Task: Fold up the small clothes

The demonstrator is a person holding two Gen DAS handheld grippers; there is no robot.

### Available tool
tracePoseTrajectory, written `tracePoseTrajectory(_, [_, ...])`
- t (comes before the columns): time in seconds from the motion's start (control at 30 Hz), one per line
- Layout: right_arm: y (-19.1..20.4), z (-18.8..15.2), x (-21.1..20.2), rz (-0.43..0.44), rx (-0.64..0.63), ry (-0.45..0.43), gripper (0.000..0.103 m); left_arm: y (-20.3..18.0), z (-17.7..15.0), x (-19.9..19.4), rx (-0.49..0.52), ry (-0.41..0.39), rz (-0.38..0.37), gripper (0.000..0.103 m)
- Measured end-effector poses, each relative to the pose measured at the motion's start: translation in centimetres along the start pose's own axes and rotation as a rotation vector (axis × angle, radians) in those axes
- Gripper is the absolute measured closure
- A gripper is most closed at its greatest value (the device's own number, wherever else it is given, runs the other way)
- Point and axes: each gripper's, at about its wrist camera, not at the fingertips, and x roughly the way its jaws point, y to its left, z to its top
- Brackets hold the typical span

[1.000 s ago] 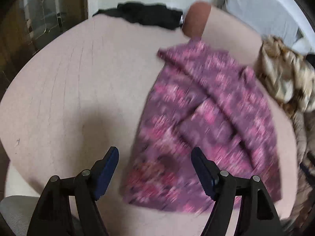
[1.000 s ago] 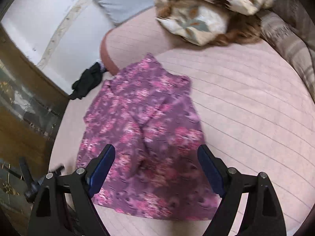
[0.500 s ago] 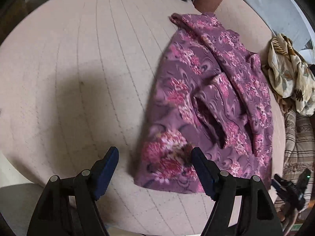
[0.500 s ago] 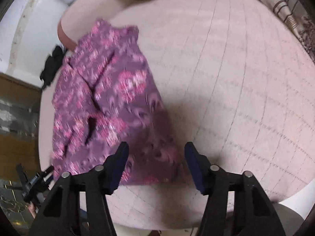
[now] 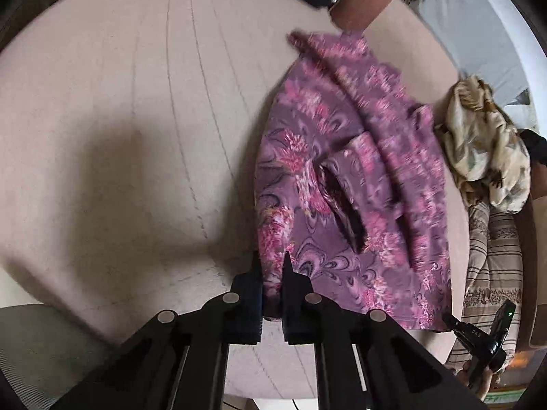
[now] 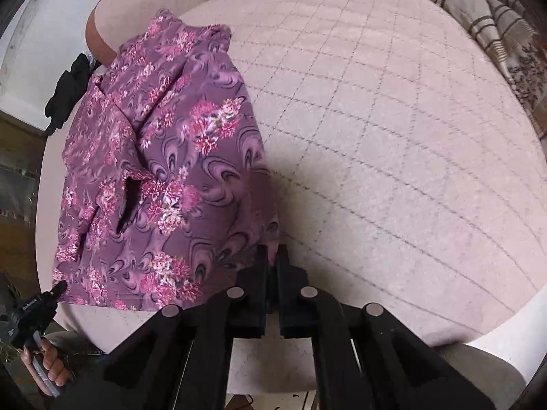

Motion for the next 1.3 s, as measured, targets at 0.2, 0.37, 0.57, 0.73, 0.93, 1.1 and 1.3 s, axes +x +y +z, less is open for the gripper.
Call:
tracePoseTrajectory(0.2, [0.6, -1.8, -4.9, -0.017, -0.102, -0.035, 0.100, 0.5, -1.1, -4.4, 0.059, 0.025, 0.072, 0.097])
tracePoseTrajectory(0.37, [0.3, -4.8, -7.1, -0.021, -0.119, -0.021, 0.100, 0.9, -3.2, -4.2, 0.084, 0.078, 0.156, 0.096])
tracePoseTrajectory(0.57, [1.7, -4.0, -4.4, -0.122, -0.095, 0.012, 0.088, -0.4, -3.0, -3.0, 0.178, 0.088, 0.270, 0.078])
tracePoseTrajectory(0.73, [-0.2, -2.8, -11.3, -0.057, -0.044, -0.268, 0.023, -1.9, -1.5, -9.3, 0.225, -0.124, 0.230, 0.023])
tracePoseTrajectory(0.93, [5.3, 3.7, -15.2, 0.161, -0.248, -0.365, 0.018, -8.7, 6.8, -10.2, 0.286, -0.220, 0.153, 0.023])
tracePoseTrajectory(1.1, [10.3, 12.3, -11.8, 0.224, -0.264, -0.342, 0.018, -13.0, 15.3, -5.3, 0.304, -0.245, 0.085, 0.019])
tracePoseTrajectory(1.3, [13.2, 22.0, -2.7, 0.225, -0.220, -0.202, 0.018, -13.6, 25.1, 6.2, 0.238, -0.126, 0.155, 0.019])
